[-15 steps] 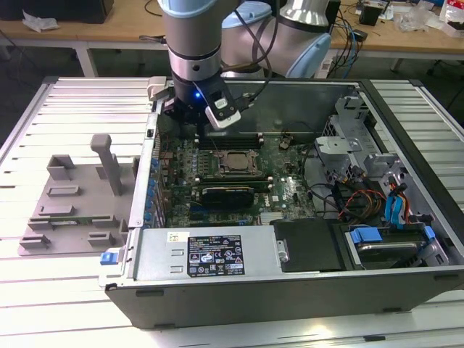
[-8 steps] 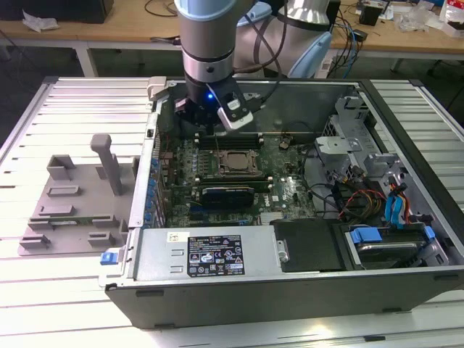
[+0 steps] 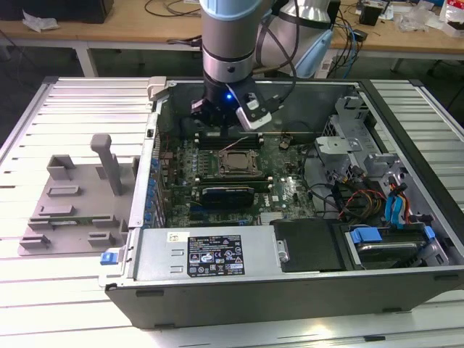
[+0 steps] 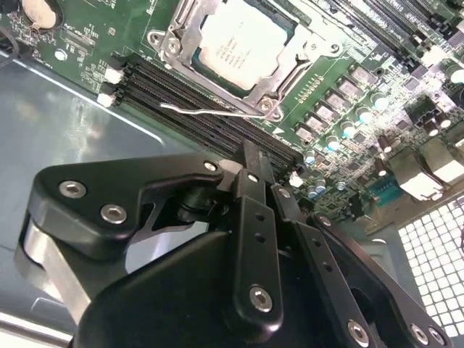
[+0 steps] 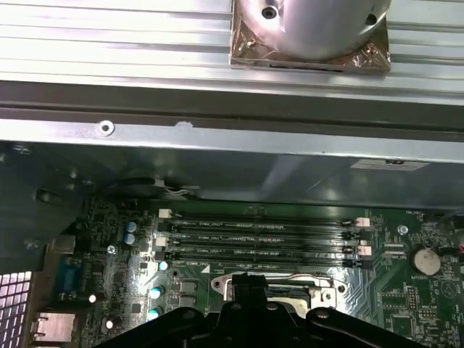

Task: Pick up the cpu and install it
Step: 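Install the first cpu locking lever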

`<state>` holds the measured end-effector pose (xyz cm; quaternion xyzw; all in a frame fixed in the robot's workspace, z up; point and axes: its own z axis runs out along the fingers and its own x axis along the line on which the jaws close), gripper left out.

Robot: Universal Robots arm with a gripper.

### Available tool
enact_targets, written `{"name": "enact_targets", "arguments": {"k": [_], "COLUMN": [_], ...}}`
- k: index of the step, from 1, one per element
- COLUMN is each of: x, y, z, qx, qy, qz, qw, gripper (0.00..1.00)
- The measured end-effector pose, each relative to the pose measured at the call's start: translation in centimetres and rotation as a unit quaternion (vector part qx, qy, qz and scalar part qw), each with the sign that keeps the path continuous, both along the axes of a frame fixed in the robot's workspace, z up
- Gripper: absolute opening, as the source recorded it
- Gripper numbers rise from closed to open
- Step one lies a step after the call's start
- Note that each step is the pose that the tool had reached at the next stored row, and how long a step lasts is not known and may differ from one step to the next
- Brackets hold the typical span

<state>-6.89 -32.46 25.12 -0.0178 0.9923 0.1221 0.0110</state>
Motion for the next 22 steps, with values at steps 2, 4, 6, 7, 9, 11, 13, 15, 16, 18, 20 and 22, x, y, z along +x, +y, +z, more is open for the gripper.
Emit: {"name": "enact_targets", "arguments": {"k": [2, 4, 6, 7, 9, 11, 13, 15, 16, 18, 20, 22], "x": [0.0, 0.02, 0.08, 0.1, 0.24, 0.4, 0.56, 0.57, 0.6, 0.66, 0.8, 0.9], "y": [0.02, 0.01, 0.01, 0.01, 0.01, 0.01, 0.04, 0.05, 0.05, 0.27, 0.47, 0.48], "z": [-0.01, -0.02, -0.14, -0.21, -0.52, -0.79, -0.99, -1.01, -1.07, -1.2, -1.42, -1.62], "qx": [-0.0099, -0.018, -0.018, -0.018, -0.018, -0.018, -0.0177, -0.0177, -0.0175, -0.0177, -0.0176, -0.0176], "qy": [-0.0003, -0.0007, -0.0005, -0.0004, 0.0, 0.0002, 0.0004, 0.0004, 0.0004, 0.0004, 0.0005, 0.0008], "qz": [0.0, -0.003, -0.014, -0.019, -0.037, -0.051, -0.061, -0.061, -0.061, -0.061, -0.068, -0.081], "qw": [1.0, 0.9998, 0.9997, 0.9997, 0.9992, 0.9985, 0.998, 0.998, 0.998, 0.998, 0.9975, 0.9965], "gripper": [0.11, 0.11, 0.11, 0.11, 0.11, 0.11, 0.11, 0.11, 0.11, 0.11, 0.11, 0.11]}}
